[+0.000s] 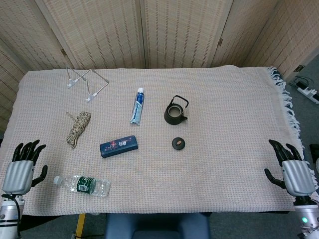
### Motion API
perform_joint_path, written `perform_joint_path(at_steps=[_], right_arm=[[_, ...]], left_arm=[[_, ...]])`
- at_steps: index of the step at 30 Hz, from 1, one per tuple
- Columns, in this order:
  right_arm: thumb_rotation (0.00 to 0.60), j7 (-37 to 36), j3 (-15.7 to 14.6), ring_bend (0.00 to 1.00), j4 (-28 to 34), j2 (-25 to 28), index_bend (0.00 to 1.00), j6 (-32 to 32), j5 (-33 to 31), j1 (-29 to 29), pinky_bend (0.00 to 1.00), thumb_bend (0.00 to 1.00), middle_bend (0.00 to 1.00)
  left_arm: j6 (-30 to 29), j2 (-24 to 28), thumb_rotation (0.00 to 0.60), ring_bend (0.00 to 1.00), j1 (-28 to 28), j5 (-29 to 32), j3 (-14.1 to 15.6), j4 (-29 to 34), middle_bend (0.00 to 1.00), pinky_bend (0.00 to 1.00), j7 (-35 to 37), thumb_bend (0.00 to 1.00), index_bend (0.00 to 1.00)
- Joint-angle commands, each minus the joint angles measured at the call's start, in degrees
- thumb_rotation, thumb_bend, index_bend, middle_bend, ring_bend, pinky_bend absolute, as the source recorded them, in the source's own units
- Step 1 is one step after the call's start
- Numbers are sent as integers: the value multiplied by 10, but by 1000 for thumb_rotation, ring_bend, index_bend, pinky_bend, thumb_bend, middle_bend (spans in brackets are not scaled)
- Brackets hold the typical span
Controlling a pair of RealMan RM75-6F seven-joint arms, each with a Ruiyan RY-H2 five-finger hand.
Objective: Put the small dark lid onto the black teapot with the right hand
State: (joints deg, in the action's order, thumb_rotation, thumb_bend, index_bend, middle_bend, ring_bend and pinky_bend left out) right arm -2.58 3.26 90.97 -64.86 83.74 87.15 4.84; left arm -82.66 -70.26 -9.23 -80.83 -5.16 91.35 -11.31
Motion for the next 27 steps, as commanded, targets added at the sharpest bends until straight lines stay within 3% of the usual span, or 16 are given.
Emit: perform_joint_path(at_steps=[1,21,23,25,27], right_arm=[[600,-1,0,253,-2,-2,23,1,3,1,107,351,153],[600,14,5,280,15,4,26,-23,10,25,153,350,153],[600,27,10,342,26,7,27,-38,13,40,226,350,153],[600,42,15,461,42,11,27,-61,16,59,468,351,154],[600,56,20,561,54,13,27,-86,19,80,644,351,154]], left_arm=[[1,-1,600,49,-1,2,0,-1,40,0,-2,428,137],[-6,1,600,49,4,2,1,0,40,0,5,428,135],[-7,2,600,49,5,2,1,-1,40,0,8,428,135],[-8,2,600,49,7,2,1,-2,40,0,12,428,135],[-9,2,600,49,8,1,2,-4,40,0,15,428,135]])
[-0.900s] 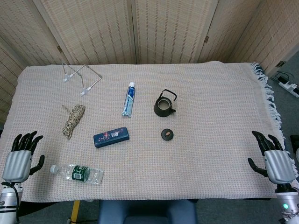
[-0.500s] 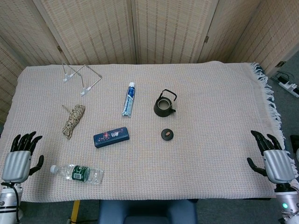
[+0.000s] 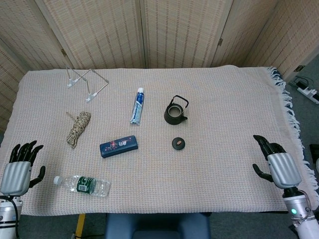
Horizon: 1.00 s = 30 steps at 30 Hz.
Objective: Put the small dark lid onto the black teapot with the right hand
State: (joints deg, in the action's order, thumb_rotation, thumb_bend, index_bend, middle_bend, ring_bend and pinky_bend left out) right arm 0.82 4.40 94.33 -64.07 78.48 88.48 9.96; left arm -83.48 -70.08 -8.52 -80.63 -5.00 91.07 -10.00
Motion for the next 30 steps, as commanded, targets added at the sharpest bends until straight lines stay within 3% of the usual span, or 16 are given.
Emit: perform_joint_path(at_steps=[1,6,15,22,30], right_arm=[[600,33,11,604,27,6,27,-49,5,40,701,351,154],[600,101,33,716,72,4,27,-146,-26,110,812,351,143],[600,192,76,741,65,-59,40,-300,-146,242,825,350,140],[600,259,76,745,24,-121,53,-348,-238,311,825,347,149],[600,309,62,744,-28,-174,53,-353,-322,358,825,347,150]], left_arm=[[-2,0,600,49,2,-1,1,-2,40,0,3,428,135],[-9,2,600,49,8,-3,3,-4,40,0,12,429,135],[-20,6,600,49,18,-7,6,-8,40,0,25,429,135],[-22,9,600,49,23,-7,7,-8,40,0,33,428,135],[-28,10,600,47,28,-10,8,-11,40,0,40,428,137]])
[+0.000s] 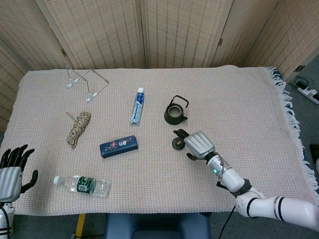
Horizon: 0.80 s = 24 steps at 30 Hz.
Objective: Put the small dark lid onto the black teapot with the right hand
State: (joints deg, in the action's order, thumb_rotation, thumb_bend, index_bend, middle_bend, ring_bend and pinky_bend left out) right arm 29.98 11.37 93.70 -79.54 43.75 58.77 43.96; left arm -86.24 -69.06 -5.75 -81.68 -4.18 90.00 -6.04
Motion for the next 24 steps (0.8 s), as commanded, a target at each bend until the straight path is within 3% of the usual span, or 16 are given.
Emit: perform_joint_path(at_steps=[1,9,24], right_arm=[[600,23,-12,744,-31,-25,53,-8,-36,24,825,347,150],[600,37,-29,752,-71,-57,58,-13,-90,56,826,346,150],[600,33,-50,777,-124,-93,164,-21,-125,93,827,342,203]], left_arm=[[0,0,600,47,1,0,0,0,40,0,0,428,138],[0,-1,600,47,1,-3,0,-4,40,0,4,428,141],[2,-5,600,48,3,-5,0,-17,39,0,15,428,141]])
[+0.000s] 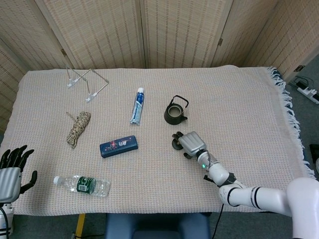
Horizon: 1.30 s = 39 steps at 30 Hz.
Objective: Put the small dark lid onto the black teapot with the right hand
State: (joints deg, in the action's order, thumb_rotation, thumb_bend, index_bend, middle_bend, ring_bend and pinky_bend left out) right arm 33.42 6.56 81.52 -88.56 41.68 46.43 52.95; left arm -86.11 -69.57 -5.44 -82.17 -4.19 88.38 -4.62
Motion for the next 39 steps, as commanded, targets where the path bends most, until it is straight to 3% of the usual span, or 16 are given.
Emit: perform_joint_path(at_steps=[1,15,39], right_arm=[[600,-1,-3,777,-5,-5,171,0,-3,5,827,341,207],[600,11,-13,793,-22,-21,213,15,-27,28,827,342,243],[600,16,-14,818,-23,-28,336,57,-13,28,855,341,351]], left_arm=[[1,0,600,48,0,1,0,-1,40,0,1,428,141],[7,-4,600,48,2,4,1,-12,40,0,9,428,139],[15,-4,600,48,3,3,4,-22,39,0,26,428,139]])
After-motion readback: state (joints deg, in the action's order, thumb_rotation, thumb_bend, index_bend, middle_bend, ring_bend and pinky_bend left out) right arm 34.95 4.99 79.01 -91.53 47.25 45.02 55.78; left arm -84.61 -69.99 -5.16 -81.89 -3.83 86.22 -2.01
